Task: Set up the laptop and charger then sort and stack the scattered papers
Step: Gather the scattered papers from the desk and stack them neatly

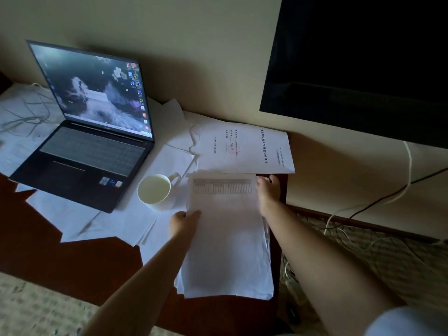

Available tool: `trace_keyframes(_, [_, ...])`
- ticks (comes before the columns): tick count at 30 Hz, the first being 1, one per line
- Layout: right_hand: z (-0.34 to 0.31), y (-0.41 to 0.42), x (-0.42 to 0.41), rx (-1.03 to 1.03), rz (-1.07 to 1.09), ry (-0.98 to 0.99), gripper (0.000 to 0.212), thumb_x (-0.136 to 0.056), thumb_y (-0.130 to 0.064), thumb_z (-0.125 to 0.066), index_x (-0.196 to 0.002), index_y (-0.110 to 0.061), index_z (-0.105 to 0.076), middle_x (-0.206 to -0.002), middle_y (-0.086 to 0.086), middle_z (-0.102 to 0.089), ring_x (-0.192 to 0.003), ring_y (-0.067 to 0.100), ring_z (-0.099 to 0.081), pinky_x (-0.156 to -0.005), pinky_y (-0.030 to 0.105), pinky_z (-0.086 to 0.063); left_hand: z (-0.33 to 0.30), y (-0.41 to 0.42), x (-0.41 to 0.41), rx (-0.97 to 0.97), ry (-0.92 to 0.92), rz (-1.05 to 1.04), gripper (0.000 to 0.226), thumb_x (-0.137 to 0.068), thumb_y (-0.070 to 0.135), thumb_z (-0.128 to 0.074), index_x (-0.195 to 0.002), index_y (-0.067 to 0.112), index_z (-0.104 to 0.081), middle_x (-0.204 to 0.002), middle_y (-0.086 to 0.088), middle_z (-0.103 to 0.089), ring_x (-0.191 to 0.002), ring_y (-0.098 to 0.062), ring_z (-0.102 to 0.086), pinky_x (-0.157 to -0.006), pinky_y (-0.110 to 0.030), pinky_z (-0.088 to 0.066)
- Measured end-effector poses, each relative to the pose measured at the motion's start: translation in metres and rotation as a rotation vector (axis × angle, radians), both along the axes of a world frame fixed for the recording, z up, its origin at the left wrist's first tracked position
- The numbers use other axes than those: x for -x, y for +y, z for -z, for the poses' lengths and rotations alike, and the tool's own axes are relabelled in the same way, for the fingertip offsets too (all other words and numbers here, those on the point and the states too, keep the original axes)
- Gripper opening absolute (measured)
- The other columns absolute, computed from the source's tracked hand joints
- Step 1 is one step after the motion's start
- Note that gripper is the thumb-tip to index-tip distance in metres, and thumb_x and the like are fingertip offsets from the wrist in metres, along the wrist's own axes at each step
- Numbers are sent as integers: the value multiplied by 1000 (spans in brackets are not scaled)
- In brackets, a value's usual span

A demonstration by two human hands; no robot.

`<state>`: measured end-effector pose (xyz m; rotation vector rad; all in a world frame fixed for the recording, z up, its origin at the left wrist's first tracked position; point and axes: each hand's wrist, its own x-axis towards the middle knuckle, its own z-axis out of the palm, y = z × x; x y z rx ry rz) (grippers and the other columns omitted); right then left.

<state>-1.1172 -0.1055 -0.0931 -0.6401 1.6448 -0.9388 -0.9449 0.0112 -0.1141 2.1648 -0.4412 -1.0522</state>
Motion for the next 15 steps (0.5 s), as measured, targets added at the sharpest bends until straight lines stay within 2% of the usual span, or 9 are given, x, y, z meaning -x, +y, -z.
trace_keyframes(1, [1, -6, -2, -18, 52, -103, 24, -90, -9, -51, -112, -20, -49, -87, 0, -53, -70, 10, -47, -63, 21, -39, 1, -3, -2, -10, 24, 3, 19, -80, 21, -71, -74, 5, -64, -69, -8, -63, -67, -27, -61, -68, -36, -53])
trace_keyframes(4, [3, -24, -6, -106, 178, -343, 31, -93, -14, -52, -122, -21, -48, -99, 4, -60, -67, 7, -57, -59, 20, -47, 0, -14, -9, 6, 131, -5, 22, -75, 9, -76, -94, 4, -66, -86, -12, -68, -77, -28, -64, -75, -40, -57])
trace_keyframes(6, [4, -33, -7, -129, 208, -381, 6, -93, -20, -54, -98, -20, -54, -84, -2, -58, -56, 3, -56, -48, 17, -43, 0, -19, -11, 33, 144, -11, 30, -72, 0, -75, -100, 3, -63, -91, -13, -67, -78, -27, -63, -75, -41, -56])
trace_keyframes(8, [3, -39, -8, -139, 219, -388, 14, -93, -20, -55, -79, -21, -51, -74, -7, -53, -57, 3, -52, -51, 17, -38, 1, -22, -10, 30, 79, -7, 30, -73, -3, -72, -100, 6, -62, -93, -13, -66, -79, -26, -61, -75, -39, -56])
trace_keyframes(11, [1, -53, -11, -180, 217, -362, 17, -91, -19, -59, -75, -18, -54, -70, -7, -51, -57, 4, -44, -52, 17, -33, 2, -23, -7, 10, -30, 66, 32, -72, -1, -69, -103, 5, -62, -95, -14, -67, -83, -29, -63, -72, -36, -55])
trace_keyframes(13, [-1, -61, -17, -201, 173, -309, 9, -90, -20, -62, -85, -12, -59, -70, -4, -50, -57, 7, -44, -50, 17, -36, 3, -24, -8, -3, -36, 106, 38, -69, -2, -71, -105, 5, -64, -95, -14, -69, -83, -30, -64, -73, -36, -56])
trace_keyframes(15, [-4, -66, -24, -180, 127, -155, 22, -91, -20, -61, -110, -8, -61, -88, 2, -58, -79, 17, -58, -69, 24, -49, 0, -22, -9, -3, 4, 113, 39, -65, -4, -74, -102, 5, -65, -91, -12, -69, -76, -24, -64, -68, -32, -55])
